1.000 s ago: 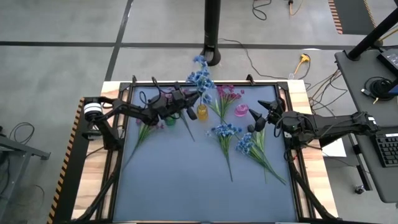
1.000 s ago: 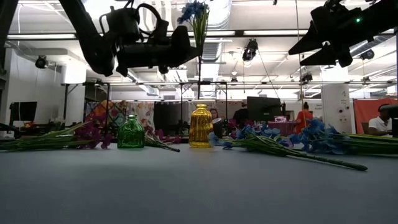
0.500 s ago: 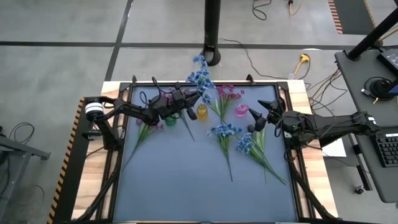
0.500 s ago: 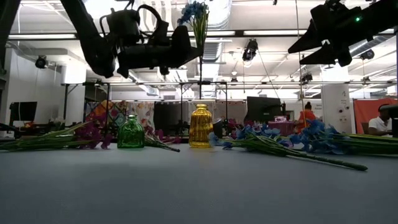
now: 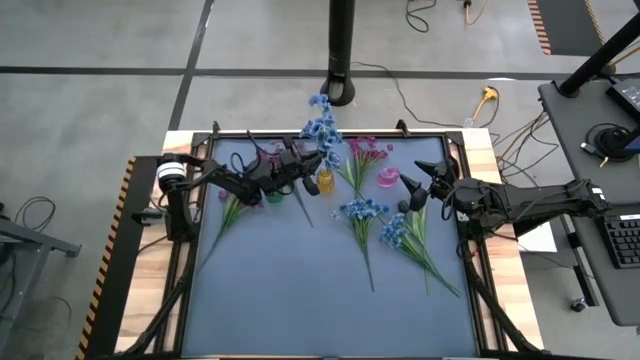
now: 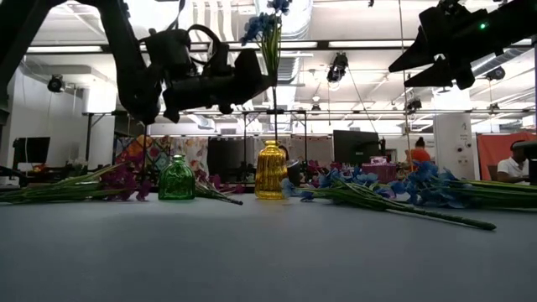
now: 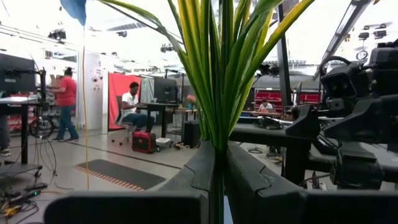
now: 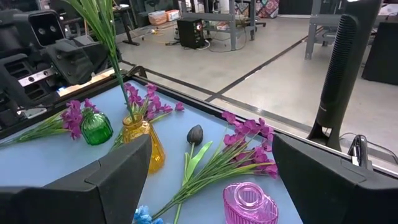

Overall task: Sort flowers into vase by color
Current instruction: Put the left blue flowers into the yellow flower vase

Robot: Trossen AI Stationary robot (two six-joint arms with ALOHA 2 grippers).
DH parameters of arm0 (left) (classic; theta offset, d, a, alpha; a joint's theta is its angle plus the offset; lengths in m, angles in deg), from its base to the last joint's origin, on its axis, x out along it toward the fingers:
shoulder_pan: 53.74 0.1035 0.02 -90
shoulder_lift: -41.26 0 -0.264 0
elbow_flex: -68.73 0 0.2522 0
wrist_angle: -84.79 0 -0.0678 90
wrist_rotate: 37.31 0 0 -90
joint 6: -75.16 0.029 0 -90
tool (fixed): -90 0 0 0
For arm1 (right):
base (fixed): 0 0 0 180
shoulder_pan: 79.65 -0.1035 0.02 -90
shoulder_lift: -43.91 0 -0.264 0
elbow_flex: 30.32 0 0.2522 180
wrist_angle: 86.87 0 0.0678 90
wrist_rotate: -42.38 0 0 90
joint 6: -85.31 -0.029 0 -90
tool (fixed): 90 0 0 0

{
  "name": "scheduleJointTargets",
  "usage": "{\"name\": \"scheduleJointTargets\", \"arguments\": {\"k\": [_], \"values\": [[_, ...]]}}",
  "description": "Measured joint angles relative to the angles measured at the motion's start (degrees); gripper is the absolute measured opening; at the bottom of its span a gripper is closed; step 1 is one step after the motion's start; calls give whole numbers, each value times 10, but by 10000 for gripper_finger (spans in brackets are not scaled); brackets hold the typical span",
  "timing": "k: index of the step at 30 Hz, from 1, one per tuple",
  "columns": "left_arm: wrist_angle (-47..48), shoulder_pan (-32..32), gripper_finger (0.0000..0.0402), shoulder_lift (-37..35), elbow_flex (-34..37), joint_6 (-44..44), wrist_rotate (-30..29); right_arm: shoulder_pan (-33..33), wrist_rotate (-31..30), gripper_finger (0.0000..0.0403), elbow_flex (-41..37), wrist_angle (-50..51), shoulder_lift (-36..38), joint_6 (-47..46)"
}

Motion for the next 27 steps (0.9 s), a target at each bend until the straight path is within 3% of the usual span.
{"name": "scheduleJointTargets", "arguments": {"k": [14, 27], "values": [[32, 0, 10, 1, 1, -8, -6, 0, 0, 325, 0, 0, 0, 0], [49, 0, 70, 1, 3, -43, -26, 0, 0, 325, 0, 0, 0, 0]]}}
